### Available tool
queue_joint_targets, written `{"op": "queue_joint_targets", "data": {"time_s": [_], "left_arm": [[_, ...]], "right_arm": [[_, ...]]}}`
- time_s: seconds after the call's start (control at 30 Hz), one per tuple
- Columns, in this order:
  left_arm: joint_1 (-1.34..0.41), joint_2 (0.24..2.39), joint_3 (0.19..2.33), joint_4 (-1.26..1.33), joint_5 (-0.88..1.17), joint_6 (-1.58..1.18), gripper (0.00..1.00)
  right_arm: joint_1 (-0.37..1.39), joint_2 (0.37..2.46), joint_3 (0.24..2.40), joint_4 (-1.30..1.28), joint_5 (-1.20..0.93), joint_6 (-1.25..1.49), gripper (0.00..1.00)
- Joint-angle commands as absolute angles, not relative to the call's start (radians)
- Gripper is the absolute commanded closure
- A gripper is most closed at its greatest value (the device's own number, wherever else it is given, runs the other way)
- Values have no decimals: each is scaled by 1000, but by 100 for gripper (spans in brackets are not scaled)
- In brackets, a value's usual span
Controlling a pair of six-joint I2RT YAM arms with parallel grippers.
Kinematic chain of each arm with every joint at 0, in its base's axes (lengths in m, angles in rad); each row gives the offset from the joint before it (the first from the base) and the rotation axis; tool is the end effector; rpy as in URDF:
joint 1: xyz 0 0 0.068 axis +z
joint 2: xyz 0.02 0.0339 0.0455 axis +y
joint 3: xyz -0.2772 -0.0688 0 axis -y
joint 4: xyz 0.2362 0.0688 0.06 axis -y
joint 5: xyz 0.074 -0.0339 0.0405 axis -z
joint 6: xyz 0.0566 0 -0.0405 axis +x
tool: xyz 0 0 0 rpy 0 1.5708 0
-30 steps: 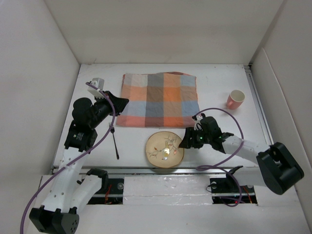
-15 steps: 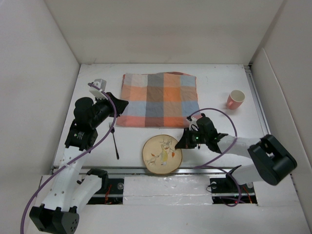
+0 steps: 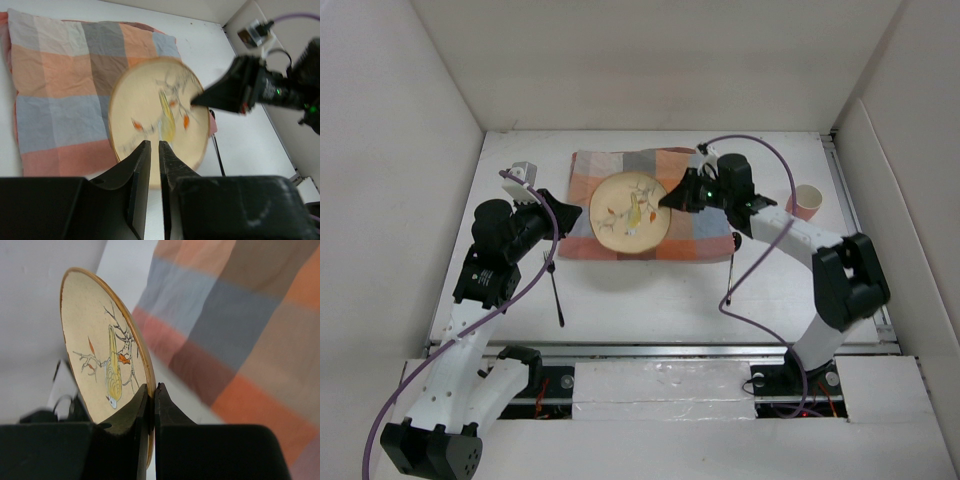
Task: Set the dinner table for one person
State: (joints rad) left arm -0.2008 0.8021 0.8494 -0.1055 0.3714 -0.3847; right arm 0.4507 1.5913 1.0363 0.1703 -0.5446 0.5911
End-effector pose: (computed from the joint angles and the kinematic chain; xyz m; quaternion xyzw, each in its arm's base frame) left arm 0.1791 -0.0574 0.3765 0.0605 0.7235 -0.3232 0.6070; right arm 0.3216 0.1882 0.2712 -0.0939 0.8073 0.4613 0.3559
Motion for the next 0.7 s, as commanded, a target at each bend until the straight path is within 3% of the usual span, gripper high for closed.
{"op": "queue_joint_targets", "data": {"time_s": [0.0, 0.23, 0.67], "left_arm": [[-201, 785, 877, -92, 348, -368, 89], [-201, 792, 879, -97, 339, -367, 89], [-201, 808, 881, -97, 342, -367, 89]], "right_arm": [[402, 1741, 1268, 288, -577, 640, 100], [382, 2054, 1615, 186, -554, 660, 100], [373, 2140, 1589, 193, -476, 722, 100]]}}
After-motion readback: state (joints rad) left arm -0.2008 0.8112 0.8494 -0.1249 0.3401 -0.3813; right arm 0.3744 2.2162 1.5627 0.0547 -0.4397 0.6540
